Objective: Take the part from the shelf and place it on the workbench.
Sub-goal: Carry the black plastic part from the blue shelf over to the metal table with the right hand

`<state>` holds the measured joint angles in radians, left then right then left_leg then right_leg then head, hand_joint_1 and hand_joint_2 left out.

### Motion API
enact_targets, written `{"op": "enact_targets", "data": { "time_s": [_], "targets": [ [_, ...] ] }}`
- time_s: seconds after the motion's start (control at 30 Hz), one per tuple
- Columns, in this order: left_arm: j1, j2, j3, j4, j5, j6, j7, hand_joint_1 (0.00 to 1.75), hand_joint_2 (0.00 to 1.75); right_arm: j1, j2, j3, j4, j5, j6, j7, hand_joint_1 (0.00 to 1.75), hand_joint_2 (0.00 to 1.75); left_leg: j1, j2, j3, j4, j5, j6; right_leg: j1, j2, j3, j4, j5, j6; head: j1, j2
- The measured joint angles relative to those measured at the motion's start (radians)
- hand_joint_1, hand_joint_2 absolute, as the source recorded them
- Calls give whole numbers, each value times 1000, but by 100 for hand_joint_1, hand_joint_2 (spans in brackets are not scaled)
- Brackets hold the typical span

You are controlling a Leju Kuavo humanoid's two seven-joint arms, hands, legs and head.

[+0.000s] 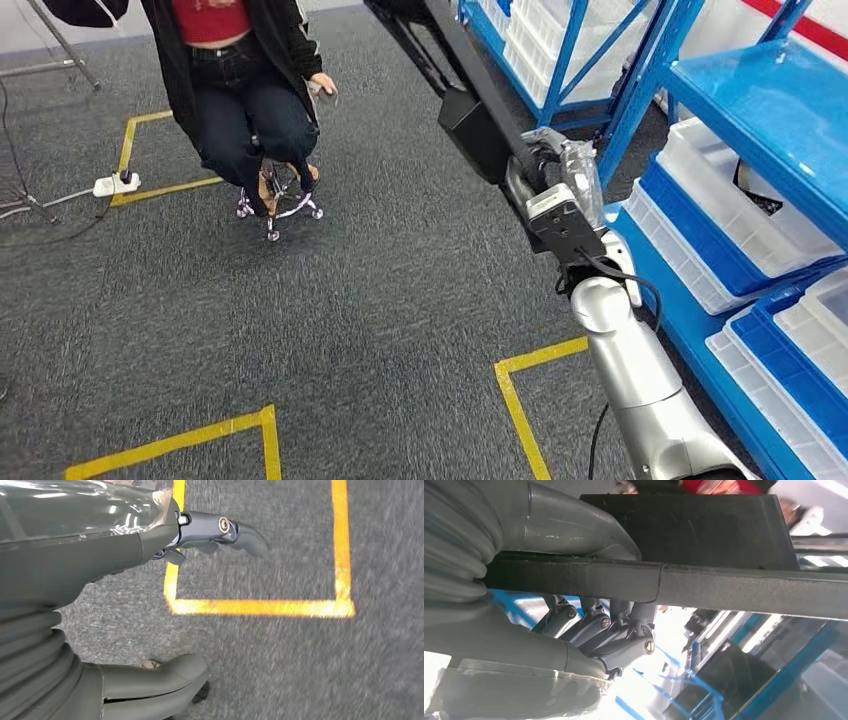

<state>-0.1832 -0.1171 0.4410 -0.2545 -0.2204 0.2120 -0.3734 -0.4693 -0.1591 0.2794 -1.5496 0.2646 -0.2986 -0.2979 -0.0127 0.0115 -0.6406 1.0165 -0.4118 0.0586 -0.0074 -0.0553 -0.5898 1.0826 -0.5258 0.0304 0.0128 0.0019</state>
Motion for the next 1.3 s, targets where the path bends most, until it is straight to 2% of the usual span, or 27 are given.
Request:
{"op": "enact_targets", "data": {
  "time_s": [0.07, 0.1, 0.13, 0.17, 0.2, 0.27, 0.33, 0.4, 0.43, 0.5, 0.57, 0.6, 0.63, 0.67, 0.7, 0.77, 0.83, 0.87, 0.93, 1.0, 1.07, 1.13, 1.17, 1.2, 1.23, 1.27, 1.3],
  "targets": [
    [-2, -1, 0, 0, 3, 0, 0, 0, 175, 1, -8, -2, 4, -10, 2, -4, 175, 175, 3, -20, 3, -5, 4, 8, -4, 39, -65, 123, -47, -7, 3, 0],
    [-2, -1, 0, 0, 6, 0, 0, 0, 175, 2, -12, -2, 7, -16, 4, -5, 175, 175, 3, -32, 3, -5, 4, 10, -5, 46, -99, 185, -65, -8, 6, 0],
    [-1, -2, 0, 0, 9, 0, 0, 0, 175, 2, -15, -2, 10, -20, 5, -5, 175, 175, 4, -44, 3, -5, 4, 10, -6, 49, -122, 218, -69, -4, 6, 0],
    [1, -2, 0, 0, 11, 1, 0, 0, 175, 2, -17, -1, 14, -24, 6, -6, 175, 175, 4, -56, 3, -4, 3, 10, -7, 51, -127, 217, -59, 3, 6, 0],
    [2, -3, 0, 0, 13, 1, 0, 0, 175, 1, -19, 0, 17, -29, 6, -6, 175, 175, 5, -68, 3, -3, 3, 9, -10, 53, -114, 178, -36, 13, 6, 0],
    [3, -2, 0, 0, 16, 2, 0, 0, 175, -4, -21, 3, 23, -35, 7, -7, 175, 175, 6, -91, 0, 6, -1, 1, -20, 76, -56, 45, 21, 31, 7, 0],
    [4, -2, 0, 0, 17, 3, -1, 0, 175, -9, -22, 4, 29, -37, 8, -8, 175, 175, 5, -109, -8, 17, -5, -11, -25, 95, -17, -36, 52, 30, 7, 0],
    [8, 0, 0, 1, 18, 3, -1, 0, 175, -13, -23, 6, 35, -37, 8, -8, 175, 175, 7, -123, -14, 19, -4, -20, -22, 87, -13, -43, 57, 16, 6, 0],
    [11, 1, 0, 1, 19, 4, -1, 0, 175, -14, -22, 7, 37, -37, 8, -8, 175, 175, 9, -121, -18, 21, -6, -25, -23, 80, -11, -44, 59, 11, 6, 0],
    [13, 2, -1, 1, 20, 4, -2, 0, 175, -19, -21, 8, 39, -40, 9, -8, 175, 175, 12, -86, -40, 62, -33, -35, -24, 64, -7, -48, 60, -1, 2, 0],
    [13, 1, -1, 1, 22, 5, -5, 0, 175, -23, -21, 9, 41, -45, 9, -9, 175, 175, 15, -39, -91, 170, -86, -44, -20, 48, -2, -50, 57, -11, -3, 0],
    [13, 0, -1, 1, 23, 5, -6, 0, 175, -23, -21, 9, 43, -47, 9, -10, 175, 175, 18, -28, -122, 229, -108, -47, -18, 39, -1, -50, 55, -14, -3, 0],
    [14, -1, -1, 1, 23, 4, -7, 0, 175, -23, -21, 10, 45, -48, 9, -10, 175, 175, 20, -22, -143, 268, -117, -49, -16, 29, 0, -50, 54, -16, -3, 0],
    [15, -1, -1, 1, 24, 4, -7, 0, 175, -22, -21, 11, 47, -49, 9, -10, 175, 175, 21, -18, -150, 278, -110, -49, -15, 20, 1, -50, 52, -18, -3, 0],
    [16, -2, -1, 1, 24, 3, -7, 0, 175, -22, -21, 13, 49, -49, 9, -10, 175, 175, 22, -14, -139, 251, -89, -47, -14, 11, 3, -50, 50, -20, -3, 0],
    [15, -2, -1, 1, 24, 2, -7, 0, 175, -21, -21, 16, 50, -49, 9, -10, 175, 175, 20, 11, -76, 132, -35, -42, -13, -5, 7, -50, 46, -19, -3, 0],
    [12, -2, -1, 1, 24, 3, -6, 0, 175, -22, -20, 19, 50, -49, 9, -9, 175, 175, 9, 40, -26, 43, -15, -35, -6, -20, 10, -50, 41, -12, -2, 0],
    [11, -2, -1, 1, 24, 3, -4, 0, 175, -21, -19, 20, 50, -49, 8, -8, 175, 175, 2, 44, -18, 30, -19, -31, -4, -28, 12, -51, 39, -8, -2, 0],
    [11, -1, -1, 1, 25, 3, -2, 0, 175, -19, -15, 23, 49, -48, 8, -4, 175, 175, 1, 26, -12, 21, -16, -20, -2, -41, 14, -53, 35, 1, -2, 0],
    [11, -1, -1, 1, 25, 2, -1, 0, 175, -18, -12, 26, 49, -45, 8, -1, 175, 175, 4, 7, -2, 8, -9, -6, -3, -14, 4, -21, 15, 5, -2, 0],
    [10, -1, -1, 1, 25, 2, -1, 0, 175, -13, -12, 28, 49, -42, 8, 2, 175, 175, 7, -15, 3, 2, -6, 5, -6, 31, -47, 88, -31, -3, 1, 0],
    [12, -1, -1, 1, 27, 1, -1, 0, 175, -3, -14, 29, 49, -37, 8, 6, 175, 175, 7, -40, 3, 2, -7, 8, -6, 46, -114, 207, -66, -5, 4, 0],
    [14, -2, -1, 1, 29, 1, -1, 0, 175, 2, -13, 31, 49, -35, 8, 8, 175, 175, 7, -53, 3, 3, -7, 8, -7, 49, -129, 225, -64, 0, 4, 0],
    [16, -3, -1, 1, 30, 1, 0, 0, 175, 5, -13, 32, 49, -32, 8, 10, 175, 175, 8, -66, 4, 4, -7, 8, -8, 51, -125, 205, -47, 7, 4, 0],
    [17, -4, -1, 1, 31, 1, 0, 0, 175, 7, -12, 33, 49, -29, 8, 11, 175, 175, 8, -79, 4, 5, -7, 6, -11, 58, -103, 151, -19, 17, 4, 0],
    [18, -4, -1, 1, 31, 1, 0, 0, 175, 8, -12, 35, 48, -26, 8, 12, 175, 175, 9, -91, 3, 8, -8, 4, -16, 75, -73, 82, 10, 25, 5, 0],
    [18, -3, -1, 1, 31, 1, 0, 0, 175, 8, -11, 37, 48, -23, 8, 13, 175, 175, 8, -103, 1, 13, -10, -1, -19, 91, -45, 21, 34, 29, 5, 0]
  ]
}}
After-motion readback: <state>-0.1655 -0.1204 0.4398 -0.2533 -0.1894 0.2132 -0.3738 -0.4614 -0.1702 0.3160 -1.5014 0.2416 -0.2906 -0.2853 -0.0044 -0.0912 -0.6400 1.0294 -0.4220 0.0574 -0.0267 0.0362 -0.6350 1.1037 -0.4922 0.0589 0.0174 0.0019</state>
